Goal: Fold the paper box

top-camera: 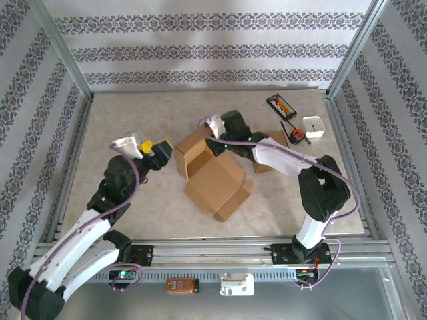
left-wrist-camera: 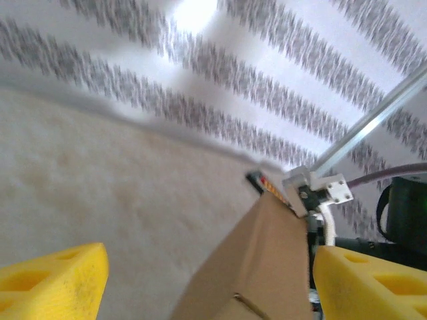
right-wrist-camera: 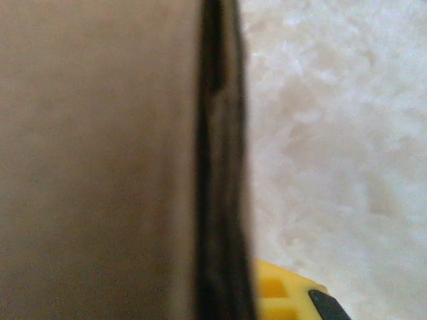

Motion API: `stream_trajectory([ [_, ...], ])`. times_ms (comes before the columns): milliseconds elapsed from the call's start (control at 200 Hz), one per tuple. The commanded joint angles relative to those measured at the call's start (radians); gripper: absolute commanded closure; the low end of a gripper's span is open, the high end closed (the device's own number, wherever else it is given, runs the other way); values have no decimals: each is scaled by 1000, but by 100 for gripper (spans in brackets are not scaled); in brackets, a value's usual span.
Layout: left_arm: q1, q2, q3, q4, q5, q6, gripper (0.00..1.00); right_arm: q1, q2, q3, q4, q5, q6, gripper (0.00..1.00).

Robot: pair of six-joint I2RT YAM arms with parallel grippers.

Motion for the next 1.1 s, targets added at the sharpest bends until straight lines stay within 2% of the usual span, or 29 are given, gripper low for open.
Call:
stream_trajectory([
  [0, -10, -97, -25, -56, -142, 114, 19, 23, -44, 176, -358, -3, -283, 100],
  [75, -9, -149, -26, -108, -184, 142, 18, 66, -20, 297, -552, 90, -474, 100],
  [155, -9, -181, -25, -167, -207, 163, 18, 140, 14, 379, -677, 287, -682, 99],
  [250, -8, -196, -28, -221, -218, 167, 17, 225, 59, 370, -684, 585, -971, 100],
  [325, -9, -200, -34, -235, -214, 158, 17, 255, 98, 339, -633, 713, -1140, 100],
  [590, -8, -190, -42, -206, -213, 143, 16, 326, 310, 402, -655, 556, -1206, 98],
  [745, -8, -179, -39, -199, -209, 148, 16, 364, 410, 383, -633, 457, -1183, 96],
  [839, -9, -179, -50, -183, -206, 133, 16, 383, 452, 353, -605, 442, -1154, 94],
  [1094, -10, -143, -55, -168, -200, 128, 16, 414, 444, 247, -533, 450, -1146, 76],
])
